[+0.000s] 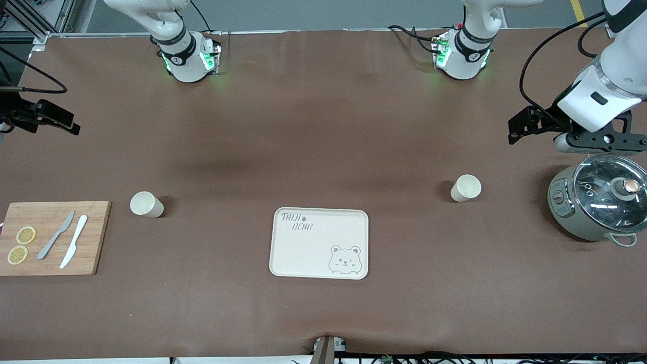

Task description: Place white IKEA cup upright on tray with both arms

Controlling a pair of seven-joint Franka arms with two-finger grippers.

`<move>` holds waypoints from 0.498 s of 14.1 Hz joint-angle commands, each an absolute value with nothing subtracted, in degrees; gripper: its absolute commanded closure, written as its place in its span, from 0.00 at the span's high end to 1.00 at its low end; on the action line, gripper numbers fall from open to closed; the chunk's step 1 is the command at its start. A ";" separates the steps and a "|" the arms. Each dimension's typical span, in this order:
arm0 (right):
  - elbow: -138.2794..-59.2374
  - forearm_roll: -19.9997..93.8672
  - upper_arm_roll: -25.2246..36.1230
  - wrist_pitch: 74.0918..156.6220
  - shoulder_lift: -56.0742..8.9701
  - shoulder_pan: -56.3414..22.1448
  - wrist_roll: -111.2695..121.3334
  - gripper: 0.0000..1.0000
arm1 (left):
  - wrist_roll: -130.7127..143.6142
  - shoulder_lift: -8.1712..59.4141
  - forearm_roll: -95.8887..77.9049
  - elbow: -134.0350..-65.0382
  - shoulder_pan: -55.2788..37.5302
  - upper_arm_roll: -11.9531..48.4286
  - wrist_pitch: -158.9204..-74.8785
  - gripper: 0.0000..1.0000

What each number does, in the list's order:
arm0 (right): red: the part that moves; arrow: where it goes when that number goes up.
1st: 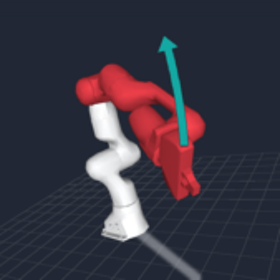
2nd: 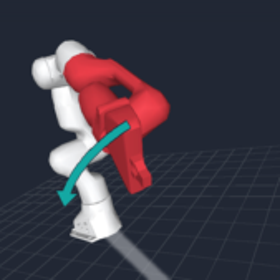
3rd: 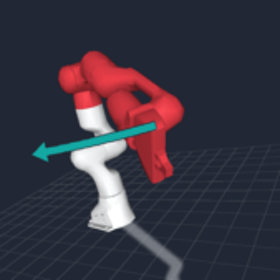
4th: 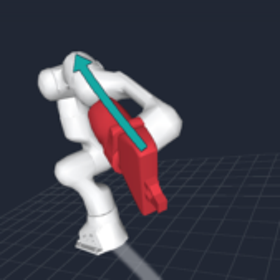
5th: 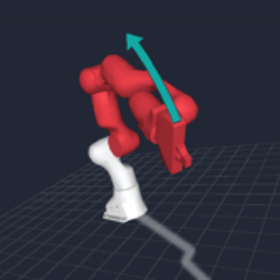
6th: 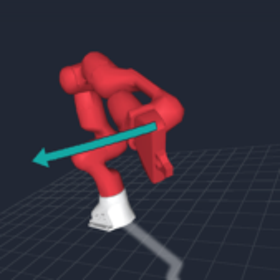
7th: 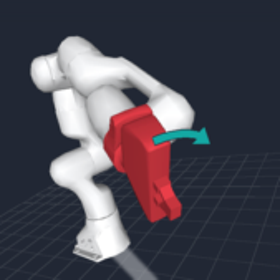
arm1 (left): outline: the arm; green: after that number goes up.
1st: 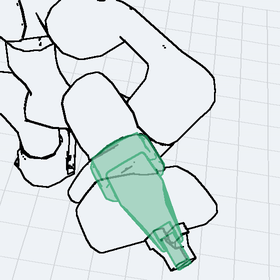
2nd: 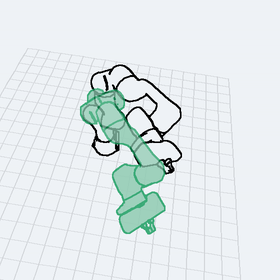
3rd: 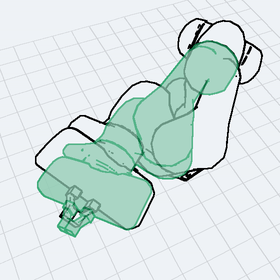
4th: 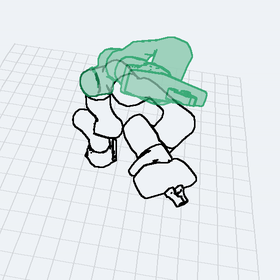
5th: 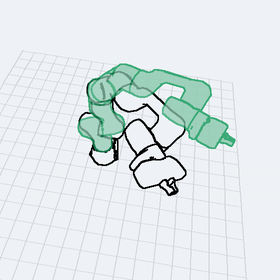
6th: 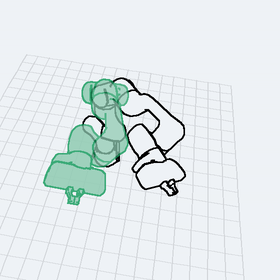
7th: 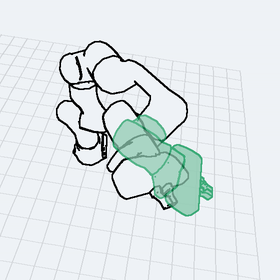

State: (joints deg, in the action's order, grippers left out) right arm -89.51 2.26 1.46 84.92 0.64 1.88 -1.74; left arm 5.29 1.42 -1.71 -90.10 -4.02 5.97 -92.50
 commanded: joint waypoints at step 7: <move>-89.56 3.08 1.14 84.46 0.97 2.55 -2.02 1.00 | 4.05 1.85 -2.64 -90.08 -3.96 6.15 -93.16 1.00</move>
